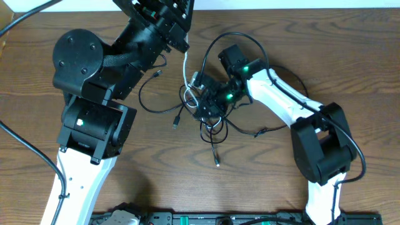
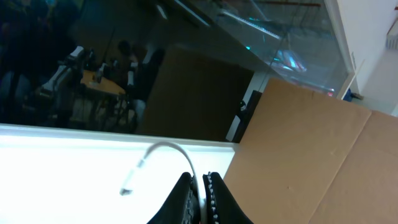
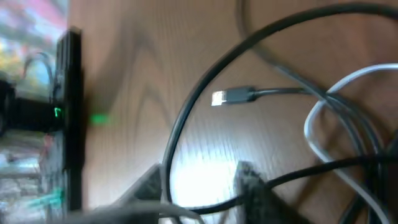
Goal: Untangle cables
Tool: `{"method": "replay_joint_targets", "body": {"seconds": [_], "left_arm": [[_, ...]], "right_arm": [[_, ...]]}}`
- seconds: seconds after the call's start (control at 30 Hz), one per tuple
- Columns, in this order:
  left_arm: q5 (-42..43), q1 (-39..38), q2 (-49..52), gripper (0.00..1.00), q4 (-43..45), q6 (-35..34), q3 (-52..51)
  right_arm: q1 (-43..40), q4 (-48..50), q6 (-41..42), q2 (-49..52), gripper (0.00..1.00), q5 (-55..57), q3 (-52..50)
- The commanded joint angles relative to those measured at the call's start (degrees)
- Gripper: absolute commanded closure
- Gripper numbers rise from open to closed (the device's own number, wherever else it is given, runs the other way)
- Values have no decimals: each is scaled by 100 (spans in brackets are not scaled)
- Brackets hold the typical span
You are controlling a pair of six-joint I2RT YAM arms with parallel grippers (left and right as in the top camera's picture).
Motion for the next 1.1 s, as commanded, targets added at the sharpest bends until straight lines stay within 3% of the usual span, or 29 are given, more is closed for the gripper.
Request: {"method": "replay_joint_targets", "body": {"seconds": [0.0,0.17,0.53,0.77,0.83,1.0,1.07], "left_arm": [[-20,31,-46,93,15,-4,76],[-240,31,-39,92,-234,-2,76],[-942,31,170,92,-1421,348,72],[-1038,31,426,92,-2140,389,63],[-1038,31,531,85,-2426,391,63],[-1043,31,866,50,-3322,605,63],[-1047,31,1021,44,-3626,693,63]], "right_arm": [[-98,363,793,-87,99,184,15],[-439,256,1397,-553,99,723,120],[-1351,175,2918,-2771,99,796,433],[-1307,-271,4262,-3049,99,2745,428],[-1314,-407,4343,-2979,99,2861,428],[-1318,-503,4682,-2809,99,3060,428],[-1344,-413,4743,-2806,99,3053,431]]}}
